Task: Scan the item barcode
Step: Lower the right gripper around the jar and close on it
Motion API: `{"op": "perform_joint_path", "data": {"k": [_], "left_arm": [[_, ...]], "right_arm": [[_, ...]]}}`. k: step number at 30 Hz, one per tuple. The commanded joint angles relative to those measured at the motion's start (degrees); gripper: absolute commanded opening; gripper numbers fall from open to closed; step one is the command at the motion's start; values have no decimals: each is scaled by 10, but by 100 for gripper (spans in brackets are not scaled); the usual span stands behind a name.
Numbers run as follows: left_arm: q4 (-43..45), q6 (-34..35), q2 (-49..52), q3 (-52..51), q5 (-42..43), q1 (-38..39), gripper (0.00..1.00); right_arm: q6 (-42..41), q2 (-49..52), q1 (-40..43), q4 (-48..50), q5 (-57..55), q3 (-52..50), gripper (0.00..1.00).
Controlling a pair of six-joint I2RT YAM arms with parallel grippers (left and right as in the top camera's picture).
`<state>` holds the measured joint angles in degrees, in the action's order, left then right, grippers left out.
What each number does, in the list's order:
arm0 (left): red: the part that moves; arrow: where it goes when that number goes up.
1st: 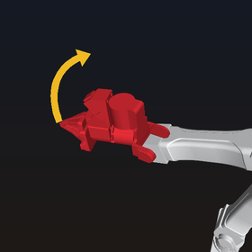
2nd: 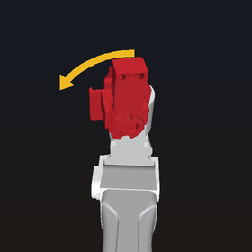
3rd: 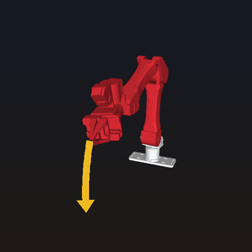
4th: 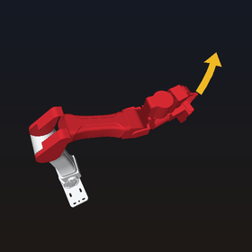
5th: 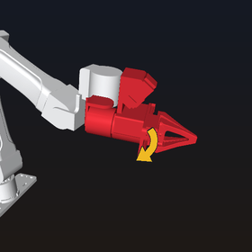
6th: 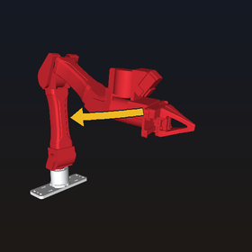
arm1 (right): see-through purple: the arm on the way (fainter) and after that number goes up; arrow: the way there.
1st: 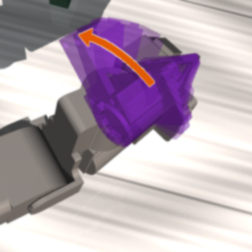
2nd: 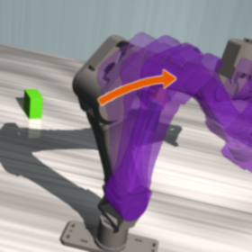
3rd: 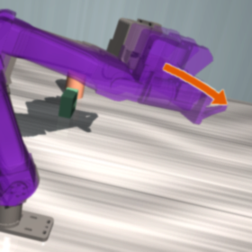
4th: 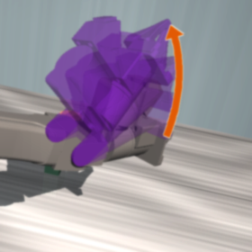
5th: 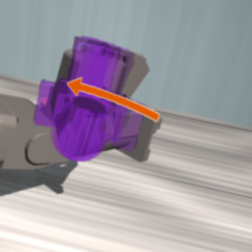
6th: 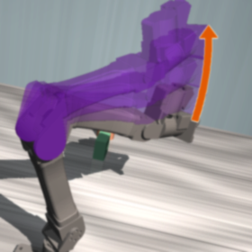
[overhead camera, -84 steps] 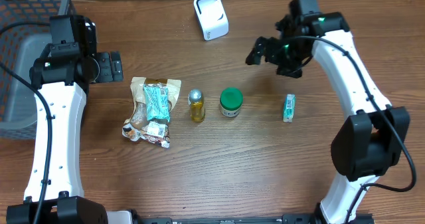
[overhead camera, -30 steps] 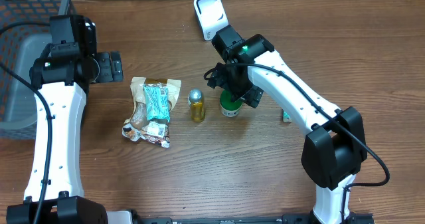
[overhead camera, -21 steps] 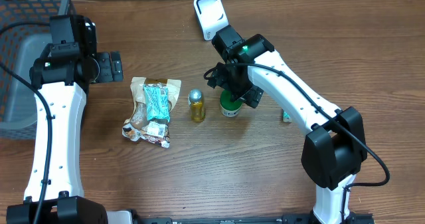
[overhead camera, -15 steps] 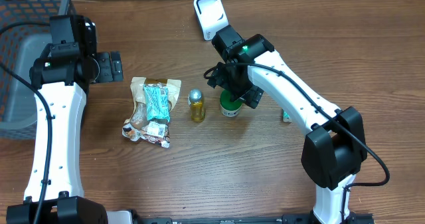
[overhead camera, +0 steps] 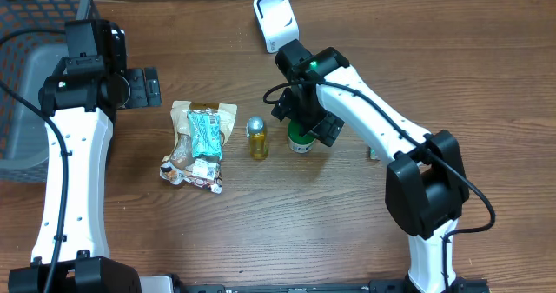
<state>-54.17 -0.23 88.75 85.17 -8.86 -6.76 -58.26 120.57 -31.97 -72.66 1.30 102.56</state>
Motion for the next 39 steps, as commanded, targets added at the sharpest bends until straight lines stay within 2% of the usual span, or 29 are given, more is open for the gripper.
{"op": "perform_joint_path", "data": {"k": [1,17,19,29,32,36,39], "left_arm": [[2,-11,-9,13,-3,0,100],[2,-11,-9,13,-3,0,100],[2,-11,-9,13,-3,0,99],[2,-11,-9,13,-3,0,100],[2,-11,-9,13,-3,0,99],[2,-11,-9,13,-3,0,100],[2,-11,-9,13,-3,0,100]], "right_arm": [[-5,0,1,0,3,-2,100],[-34,0,1,31,0,-40,100],[-34,0,1,32,-2,-40,93],[-30,0,1,29,-2,-40,75],[-30,0,1,29,-2,-40,77],[-31,0,1,30,-17,-41,90],[-31,0,1,32,-17,-41,90]]}}
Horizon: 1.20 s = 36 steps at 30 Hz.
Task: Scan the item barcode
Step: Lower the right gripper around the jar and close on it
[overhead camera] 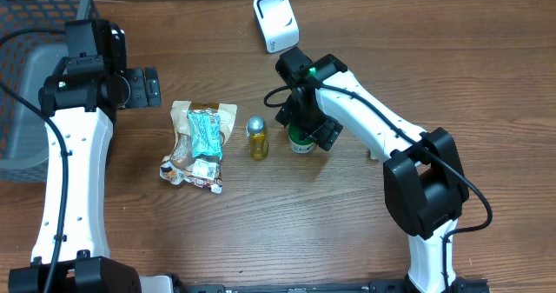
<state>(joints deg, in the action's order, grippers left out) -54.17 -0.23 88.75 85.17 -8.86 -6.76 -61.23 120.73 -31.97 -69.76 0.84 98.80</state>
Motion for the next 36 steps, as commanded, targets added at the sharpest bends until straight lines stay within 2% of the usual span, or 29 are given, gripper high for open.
{"op": "perform_joint_path", "data": {"k": [1,15,24,27,31,36], "left_arm": [[2,-11,-9,13,-3,0,100],[2,-11,-9,13,-3,0,99],[2,-11,-9,13,-3,0,100],[2,-11,-9,13,-3,0,100],[2,-11,-9,13,-3,0,100],[2,-11,-9,13,-3,0,100]], "right_arm": [[-1,-2,1,5,-12,-3,90],[-1,-2,1,40,-20,-32,88],[5,-2,1,53,-23,-47,75],[103,-2,7,50,-23,-47,69],[160,-2,15,43,-23,-47,61],[267,-2,32,37,-23,-47,61]]}}
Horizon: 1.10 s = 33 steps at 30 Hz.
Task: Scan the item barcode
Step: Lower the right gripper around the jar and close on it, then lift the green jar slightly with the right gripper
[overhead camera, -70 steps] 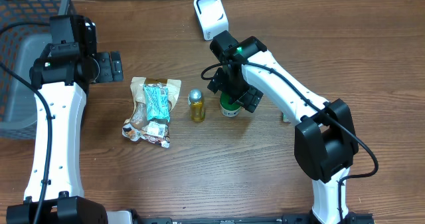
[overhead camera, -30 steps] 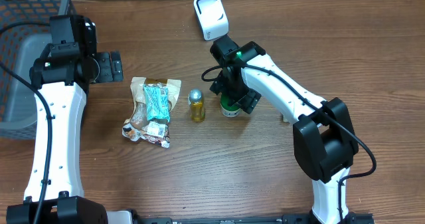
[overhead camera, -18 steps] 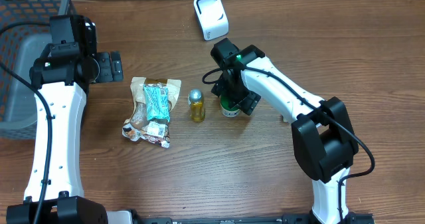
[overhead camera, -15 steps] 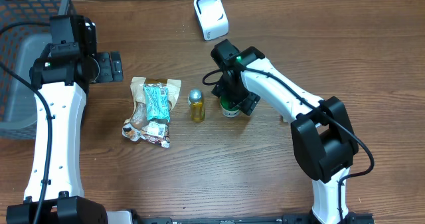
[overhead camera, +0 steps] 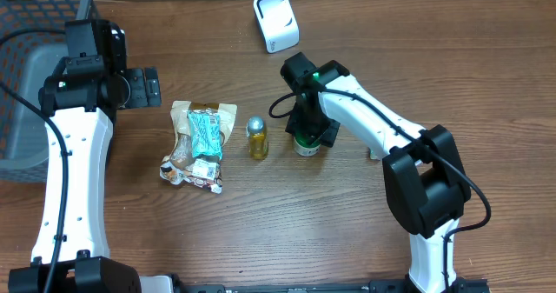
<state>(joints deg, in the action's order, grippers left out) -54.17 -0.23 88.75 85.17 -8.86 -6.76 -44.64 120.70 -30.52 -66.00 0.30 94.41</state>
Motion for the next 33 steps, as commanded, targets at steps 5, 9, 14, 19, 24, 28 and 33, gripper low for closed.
{"op": "perform_joint_path", "data": {"k": [5,9,14,19,24,28,33], "left_arm": [[2,-11,-9,13,-3,0,100],[2,-11,-9,13,-3,0,100],[2,-11,-9,13,-3,0,100],[2,-11,-9,13,-3,0,100],[2,-11,-9,13,-3,0,100],[2,-11,-9,13,-3,0,99],[2,-11,-9,13,-3,0,100]], "right_arm": [[227,-1,36,0,-17,-3,60],[254,-2,52,-7,-17,7,56],[260,-2,62,-9,-22,31,56],[269,-1,61,-3,-40,32,57],[269,-1,49,-8,-41,31,58],[269,-1,40,-17,-41,30,62],[264,-1,29,-17,-37,30,70]]}}
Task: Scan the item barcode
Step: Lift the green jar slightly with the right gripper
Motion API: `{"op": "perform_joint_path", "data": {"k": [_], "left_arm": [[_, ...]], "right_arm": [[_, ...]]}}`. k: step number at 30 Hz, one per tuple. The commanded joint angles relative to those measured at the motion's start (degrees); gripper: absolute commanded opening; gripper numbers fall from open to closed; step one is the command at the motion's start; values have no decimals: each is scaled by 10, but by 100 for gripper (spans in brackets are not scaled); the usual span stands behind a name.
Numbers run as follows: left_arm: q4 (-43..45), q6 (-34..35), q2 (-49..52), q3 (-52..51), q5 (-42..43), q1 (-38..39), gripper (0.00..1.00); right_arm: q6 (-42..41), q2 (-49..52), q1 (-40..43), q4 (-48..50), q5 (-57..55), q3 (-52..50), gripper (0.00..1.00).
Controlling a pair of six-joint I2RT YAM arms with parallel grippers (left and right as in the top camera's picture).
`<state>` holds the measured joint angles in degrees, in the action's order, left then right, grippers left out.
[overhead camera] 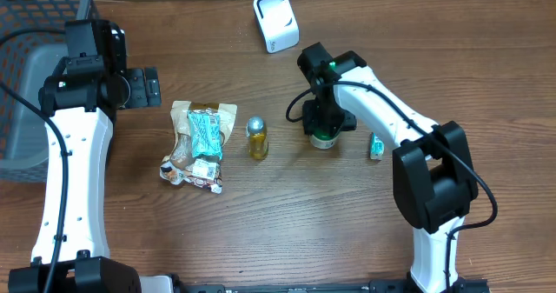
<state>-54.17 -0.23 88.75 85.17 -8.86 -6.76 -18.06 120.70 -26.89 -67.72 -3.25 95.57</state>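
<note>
The white barcode scanner (276, 21) stands at the back of the table. My right gripper (325, 123) reaches down from above and is shut on a small green and white bottle (324, 140), right of the table's middle. Its fingers hide most of the bottle. My left gripper (149, 87) hovers at the left with its fingers apart and nothing between them. It is well clear of the items.
A small gold bottle with a silver cap (257, 136) stands left of the held bottle. Snack packets (200, 143) lie in a pile further left. A small teal and white box (376, 145) lies to the right. A grey mesh basket (22, 102) sits at the left edge.
My right gripper and the green and white bottle have shifted to the right, away from the gold bottle. The teal box is now uncovered. The left arm has not moved.
My right gripper first sat over the green and white bottle next to the gold bottle. Over the following two moments it closed in lower around the bottle in the same place. Now the bottle is further right, in the gripper. The left arm stayed still throughout.
</note>
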Motion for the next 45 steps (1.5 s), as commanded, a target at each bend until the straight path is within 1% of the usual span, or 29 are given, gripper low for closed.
{"op": "perform_joint_path", "data": {"k": [1,4,8,15,22,25,27,29,34,37,41,45], "left_arm": [[2,-11,-9,13,-3,0,100],[2,-11,-9,13,-3,0,99],[2,-11,-9,13,-3,0,100],[2,-11,-9,13,-3,0,100],[2,-11,-9,13,-3,0,100],[2,-11,-9,13,-3,0,100],[2,-11,-9,13,-3,0,100],[2,-11,-9,13,-3,0,100],[2,-11,-9,13,-3,0,99],[2,-11,-9,13,-3,0,100],[2,-11,-9,13,-3,0,100],[2,-11,-9,13,-3,0,100]], "right_arm": [[-12,-1,-9,-1,-1,19,73],[-27,-1,-10,-1,-1,19,81],[-27,-1,-10,-2,-1,8,85],[-24,-1,-10,19,-1,-23,85],[-24,-1,-10,61,-2,-45,81],[-24,-1,-10,72,-13,-47,75],[-21,-1,-10,72,-17,-47,74],[-16,-1,-10,70,-16,-47,69],[-16,-1,-11,60,-16,-47,64],[-16,-1,-11,60,-16,-47,67],[-16,-1,-11,70,-16,-56,73],[-16,-1,-11,76,-17,-65,74]]}}
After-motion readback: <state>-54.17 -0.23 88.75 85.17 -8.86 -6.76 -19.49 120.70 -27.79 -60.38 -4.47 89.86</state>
